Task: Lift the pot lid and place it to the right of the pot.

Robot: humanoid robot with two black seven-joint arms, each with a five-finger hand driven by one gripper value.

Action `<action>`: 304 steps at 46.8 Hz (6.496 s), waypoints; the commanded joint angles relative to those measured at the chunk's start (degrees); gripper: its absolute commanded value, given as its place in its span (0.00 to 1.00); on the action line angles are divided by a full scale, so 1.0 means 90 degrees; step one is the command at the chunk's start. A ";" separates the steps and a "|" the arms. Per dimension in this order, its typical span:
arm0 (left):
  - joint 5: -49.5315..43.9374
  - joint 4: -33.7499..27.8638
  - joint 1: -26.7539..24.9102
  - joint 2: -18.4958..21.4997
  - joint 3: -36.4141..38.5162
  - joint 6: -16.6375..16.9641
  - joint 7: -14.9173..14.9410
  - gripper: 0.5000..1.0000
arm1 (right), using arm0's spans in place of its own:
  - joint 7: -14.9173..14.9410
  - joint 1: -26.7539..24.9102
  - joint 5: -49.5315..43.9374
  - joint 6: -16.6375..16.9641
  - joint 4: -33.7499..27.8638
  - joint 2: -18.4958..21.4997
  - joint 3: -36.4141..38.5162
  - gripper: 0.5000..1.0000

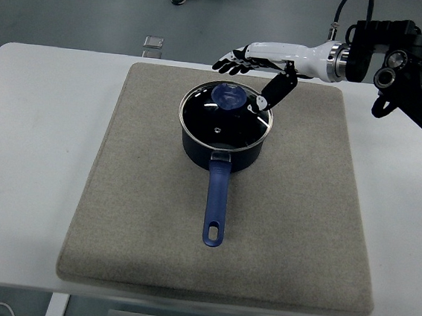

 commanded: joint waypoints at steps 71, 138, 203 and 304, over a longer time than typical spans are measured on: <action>0.0000 0.0000 0.0001 0.0000 0.0000 0.0000 0.0000 1.00 | 0.0079 0.0622 -0.1530 -0.0381 -0.0041 0.0455 -0.0913 0.83; 0.0000 0.0000 0.0001 0.0000 0.0000 0.0000 0.0000 1.00 | 0.0069 0.0709 -0.1726 -0.0322 -0.0012 0.0474 -0.0981 0.52; 0.0000 0.0000 0.0001 0.0000 0.0000 0.0000 0.0000 1.00 | 0.0059 0.0807 -0.1648 -0.0039 -0.0032 0.0445 -0.0864 0.28; 0.0000 0.0000 0.0001 0.0000 0.0000 0.0000 0.0000 1.00 | 0.0255 -0.0628 -0.1570 -0.0654 -0.0676 -0.1196 -0.0395 0.08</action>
